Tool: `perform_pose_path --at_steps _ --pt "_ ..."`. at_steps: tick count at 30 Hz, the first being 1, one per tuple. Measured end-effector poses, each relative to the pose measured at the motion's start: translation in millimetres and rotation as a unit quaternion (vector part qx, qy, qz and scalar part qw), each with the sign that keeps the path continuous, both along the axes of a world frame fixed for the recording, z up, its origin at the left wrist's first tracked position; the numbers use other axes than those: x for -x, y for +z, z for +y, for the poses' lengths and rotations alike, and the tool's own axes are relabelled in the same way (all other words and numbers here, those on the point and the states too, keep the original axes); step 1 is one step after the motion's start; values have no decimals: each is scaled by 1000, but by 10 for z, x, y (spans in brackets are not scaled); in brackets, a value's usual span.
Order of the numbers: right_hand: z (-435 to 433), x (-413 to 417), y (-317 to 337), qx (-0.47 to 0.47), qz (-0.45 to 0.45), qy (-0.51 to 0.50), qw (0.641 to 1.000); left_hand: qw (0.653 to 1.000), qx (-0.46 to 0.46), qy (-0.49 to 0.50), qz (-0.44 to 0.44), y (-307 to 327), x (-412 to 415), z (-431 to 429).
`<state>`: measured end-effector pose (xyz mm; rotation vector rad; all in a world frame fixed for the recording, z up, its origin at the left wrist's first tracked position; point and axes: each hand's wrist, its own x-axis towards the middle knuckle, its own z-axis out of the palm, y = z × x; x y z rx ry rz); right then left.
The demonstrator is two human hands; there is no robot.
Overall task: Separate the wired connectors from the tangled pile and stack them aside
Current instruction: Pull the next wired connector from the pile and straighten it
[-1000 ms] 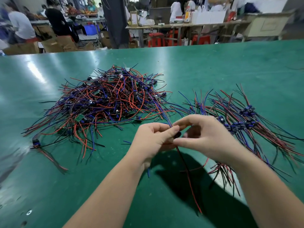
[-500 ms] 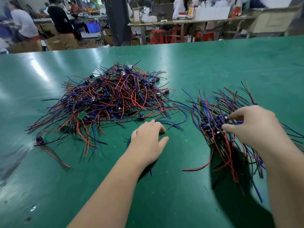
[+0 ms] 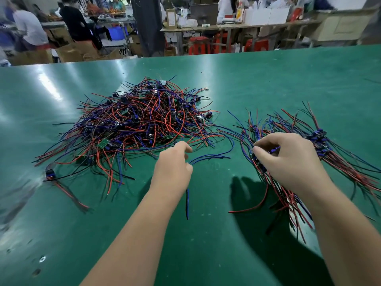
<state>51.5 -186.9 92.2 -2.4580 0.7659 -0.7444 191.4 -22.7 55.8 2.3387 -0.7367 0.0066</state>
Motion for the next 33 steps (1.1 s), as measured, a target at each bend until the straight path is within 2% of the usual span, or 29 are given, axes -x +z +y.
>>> perform_pose_path --at_steps 4,8,10,19,25,33 --pt "-10 -3 1 -5 10 -3 1000 998 -27 26 -45 -19 -155 87" --pt "17 -12 -1 -15 12 5 1000 986 -152 -13 -72 -89 -210 101" --pt "27 -14 -2 -18 17 8 1000 981 -182 -21 -68 -133 -225 85" --pt "57 -21 -8 -27 7 11 1000 986 -102 64 -118 -159 -281 84" --pt "69 -22 -24 -38 9 16 999 978 -175 48 -101 -227 -288 76" --pt "91 -28 -31 -51 4 22 998 989 -79 84 -95 -146 -272 89"
